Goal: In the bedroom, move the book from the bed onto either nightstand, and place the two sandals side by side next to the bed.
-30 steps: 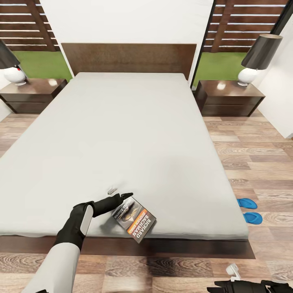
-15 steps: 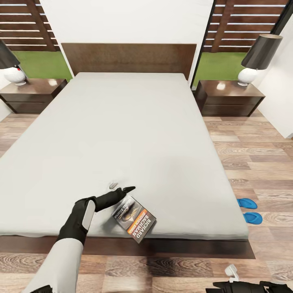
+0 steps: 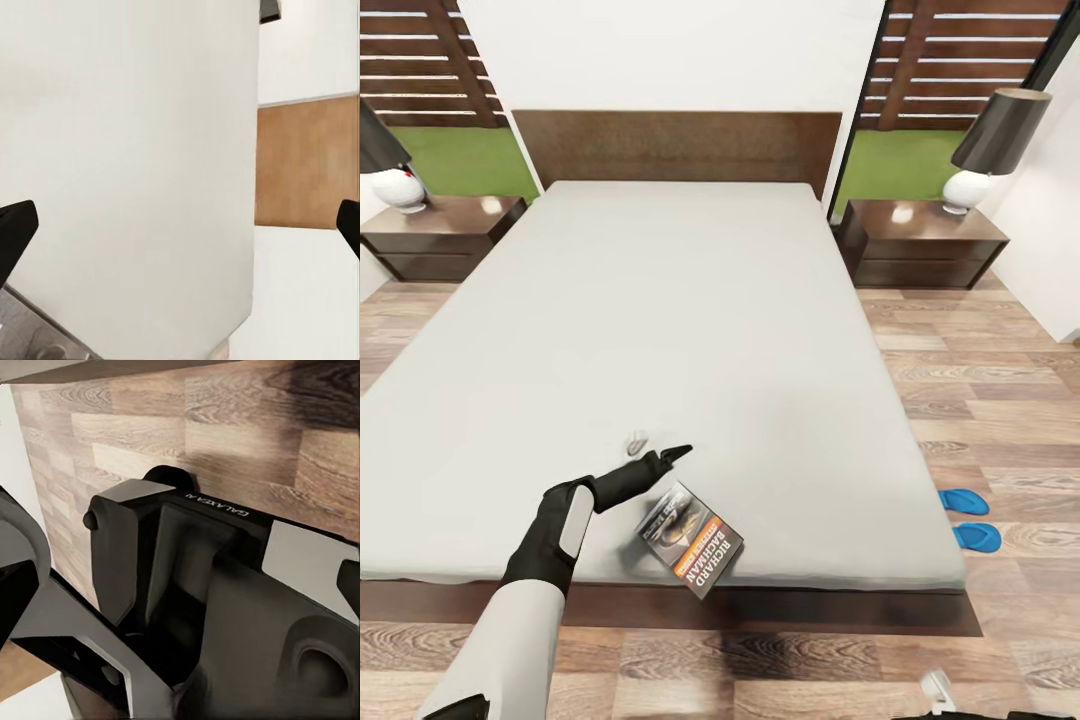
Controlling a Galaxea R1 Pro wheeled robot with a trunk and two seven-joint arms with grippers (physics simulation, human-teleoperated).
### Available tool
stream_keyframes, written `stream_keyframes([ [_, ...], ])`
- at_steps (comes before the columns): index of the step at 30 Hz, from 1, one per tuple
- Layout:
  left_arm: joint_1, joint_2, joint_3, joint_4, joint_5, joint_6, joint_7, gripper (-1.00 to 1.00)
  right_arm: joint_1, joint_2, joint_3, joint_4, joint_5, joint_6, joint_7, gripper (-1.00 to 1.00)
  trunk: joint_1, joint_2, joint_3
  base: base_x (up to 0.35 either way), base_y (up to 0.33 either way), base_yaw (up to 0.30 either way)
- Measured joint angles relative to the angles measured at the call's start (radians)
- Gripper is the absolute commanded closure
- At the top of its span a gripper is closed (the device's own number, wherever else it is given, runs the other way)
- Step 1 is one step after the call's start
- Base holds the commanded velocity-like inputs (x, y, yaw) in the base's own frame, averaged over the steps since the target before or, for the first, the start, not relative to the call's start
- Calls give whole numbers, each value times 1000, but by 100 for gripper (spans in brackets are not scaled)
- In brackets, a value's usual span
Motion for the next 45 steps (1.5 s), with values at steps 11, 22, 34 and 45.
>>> stream_keyframes([
  [11, 0, 0, 0, 0, 222, 0, -3, -100, 0, 0, 0, 71, -2, 1, 1, -100, -42, 77, 34, 0, 0, 0],
  [22, 0, -1, 0, 0, 223, 2, -6, -100, 0, -5, 0, 72, -8, -1, 2, -100, -84, 154, 69, 0, 0, 0],
  [34, 0, -2, 0, 0, 224, 3, -7, -100, 0, -11, 0, 75, -10, -1, 6, -100, -130, 238, 107, 0, 0, 0],
  [45, 0, 2, -130, -13, 222, 11, -3, -100, 0, -79, -4, 76, -20, -9, 154, -100, -173, 315, 141, 0, 0, 0],
])
